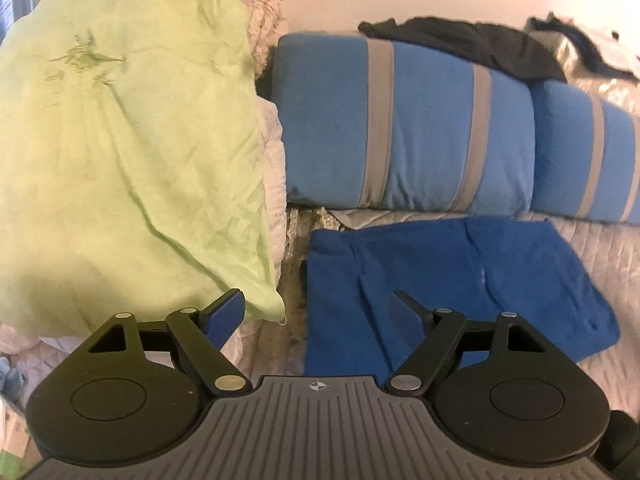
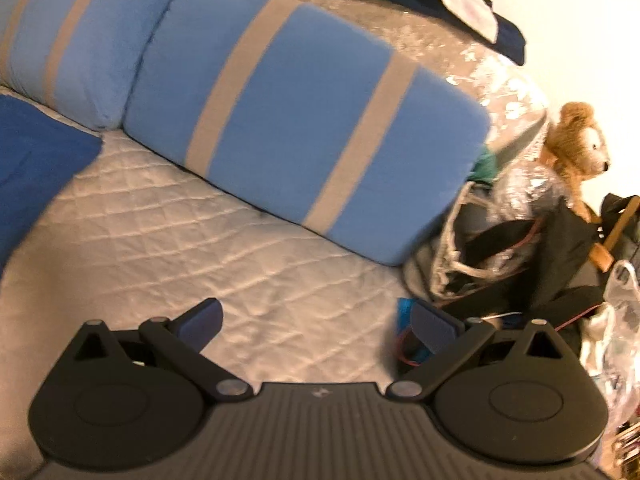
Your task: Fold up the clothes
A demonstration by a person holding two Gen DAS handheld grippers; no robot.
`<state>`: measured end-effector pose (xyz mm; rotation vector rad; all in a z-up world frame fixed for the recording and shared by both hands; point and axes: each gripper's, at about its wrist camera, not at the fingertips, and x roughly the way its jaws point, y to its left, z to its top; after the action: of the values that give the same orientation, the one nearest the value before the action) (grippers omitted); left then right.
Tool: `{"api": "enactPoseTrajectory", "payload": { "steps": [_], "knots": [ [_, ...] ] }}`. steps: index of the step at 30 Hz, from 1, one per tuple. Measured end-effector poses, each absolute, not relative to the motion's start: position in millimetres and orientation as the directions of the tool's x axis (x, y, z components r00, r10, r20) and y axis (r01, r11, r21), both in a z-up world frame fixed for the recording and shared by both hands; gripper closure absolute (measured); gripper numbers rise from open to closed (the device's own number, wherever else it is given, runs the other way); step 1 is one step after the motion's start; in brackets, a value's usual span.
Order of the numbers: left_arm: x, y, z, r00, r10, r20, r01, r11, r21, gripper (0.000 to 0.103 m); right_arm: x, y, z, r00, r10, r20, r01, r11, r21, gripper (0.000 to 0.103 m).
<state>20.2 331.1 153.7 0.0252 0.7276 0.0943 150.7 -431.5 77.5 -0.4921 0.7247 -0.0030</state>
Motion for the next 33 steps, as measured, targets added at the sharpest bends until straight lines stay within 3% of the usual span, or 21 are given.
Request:
{"api": "enactPoseTrajectory", "payload": {
  "steps": [6, 11, 17, 29, 33],
  "knots": [
    [3, 336, 154, 0.775, 0.006, -0.632, -0.082, 0.992, -0.091, 0.024, 136, -476, 86, 0.754, -0.164, -0.637, -0.178, 0.881, -0.437, 0.0],
    [-21, 323, 145, 0.802, -0.052, -0.595, -0.045, 0.988, -0.147, 0.024, 112, -522, 91, 0.761, -0.049, -0.647, -0.228, 0.913, -0.338, 0.0],
    [-42, 304, 131, 0.805, -0.093, -0.586, -0.007, 0.986, -0.167, 0.024, 69, -581, 92, 0.754, 0.157, -0.637, -0.327, 0.932, -0.157, 0.0],
    [-84, 253, 96, 0.729, -0.281, -0.624, 0.187, 0.959, -0.213, 0.024, -13, -665, 67, 0.695, 0.246, -0.676, -0.333, 0.943, 0.001, 0.0],
    [-85, 243, 73, 0.698, -0.276, -0.661, 0.181, 0.961, -0.211, 0.023, -29, -672, 54, 0.681, 0.253, -0.687, -0.326, 0.945, 0.024, 0.0]
  ]
}}
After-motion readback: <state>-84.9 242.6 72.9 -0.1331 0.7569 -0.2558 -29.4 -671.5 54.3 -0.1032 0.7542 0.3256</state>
